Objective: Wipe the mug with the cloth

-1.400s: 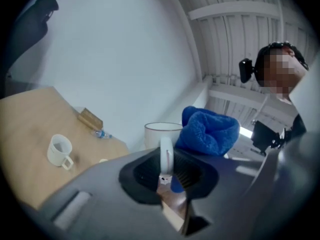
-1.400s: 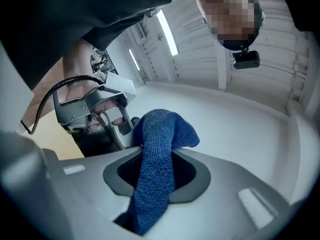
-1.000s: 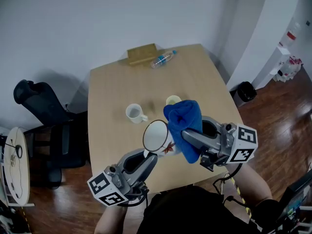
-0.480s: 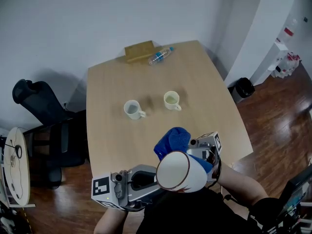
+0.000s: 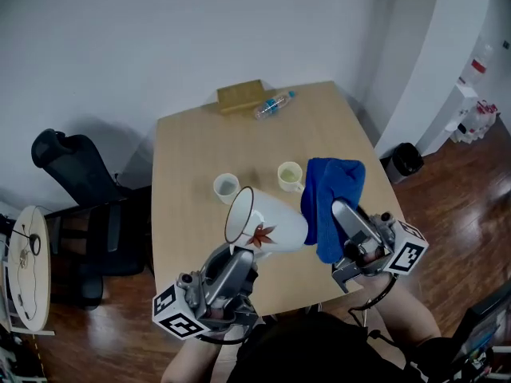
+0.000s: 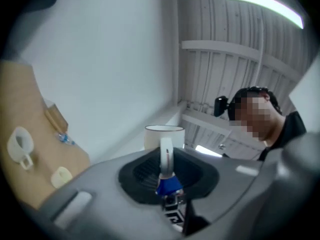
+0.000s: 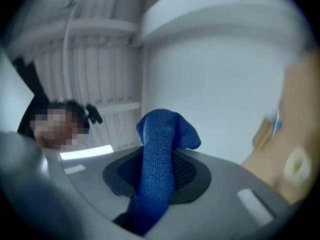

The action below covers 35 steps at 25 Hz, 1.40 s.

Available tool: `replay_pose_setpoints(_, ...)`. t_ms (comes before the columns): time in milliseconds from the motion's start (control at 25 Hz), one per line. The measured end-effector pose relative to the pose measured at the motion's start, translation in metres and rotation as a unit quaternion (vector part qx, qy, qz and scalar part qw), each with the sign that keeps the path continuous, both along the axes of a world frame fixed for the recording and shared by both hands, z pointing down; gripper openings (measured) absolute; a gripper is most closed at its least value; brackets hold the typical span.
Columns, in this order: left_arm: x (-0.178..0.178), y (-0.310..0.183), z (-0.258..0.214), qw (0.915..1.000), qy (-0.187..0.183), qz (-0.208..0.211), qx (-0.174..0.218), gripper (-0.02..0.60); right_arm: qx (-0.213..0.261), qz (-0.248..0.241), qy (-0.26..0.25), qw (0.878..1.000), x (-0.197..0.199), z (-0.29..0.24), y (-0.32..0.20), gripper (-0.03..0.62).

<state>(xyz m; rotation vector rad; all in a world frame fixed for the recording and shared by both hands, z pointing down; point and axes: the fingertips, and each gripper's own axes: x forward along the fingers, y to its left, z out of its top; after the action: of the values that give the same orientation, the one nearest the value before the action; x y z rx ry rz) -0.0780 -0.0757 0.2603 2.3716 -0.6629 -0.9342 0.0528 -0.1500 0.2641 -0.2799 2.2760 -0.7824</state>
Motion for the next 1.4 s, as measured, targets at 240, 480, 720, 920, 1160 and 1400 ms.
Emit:
replay_pose_setpoints(240,-0.019,-0.030,0.008,0.9955,-0.009,-0.082,-0.048,0.061,0.375,0.301,0.335,0.810,-0.046,-0.043,0.057,0.110)
replay_pose_setpoints(480,-0.013,-0.034,0.020,0.9911,0.047,-0.076,-0.098,0.060,0.559,0.367,0.467,0.579,-0.105,0.013,0.085,0.110)
replay_pose_setpoints(720,-0.007,-0.011,0.012,0.9982,-0.008,-0.048,-0.036,0.060,0.320,0.217,0.375,0.843,-0.059,-0.008,0.058,0.110)
replay_pose_setpoints(920,0.001,0.015,0.006,0.9968,-0.076,0.011,0.023,0.061,0.055,-0.100,0.139,0.984,-0.046,0.001,0.015,0.110)
replay_pose_setpoints(1160,0.024,0.046,-0.015,0.9912,-0.049,0.092,0.081,0.061,-0.184,-0.370,-0.141,0.900,-0.065,0.050,0.042,0.110)
replay_pose_setpoints(1400,0.025,0.030,-0.016,0.9959,-0.019,0.047,0.075,0.061,-0.257,-0.387,-0.269,0.844,-0.087,0.058,0.068,0.109)
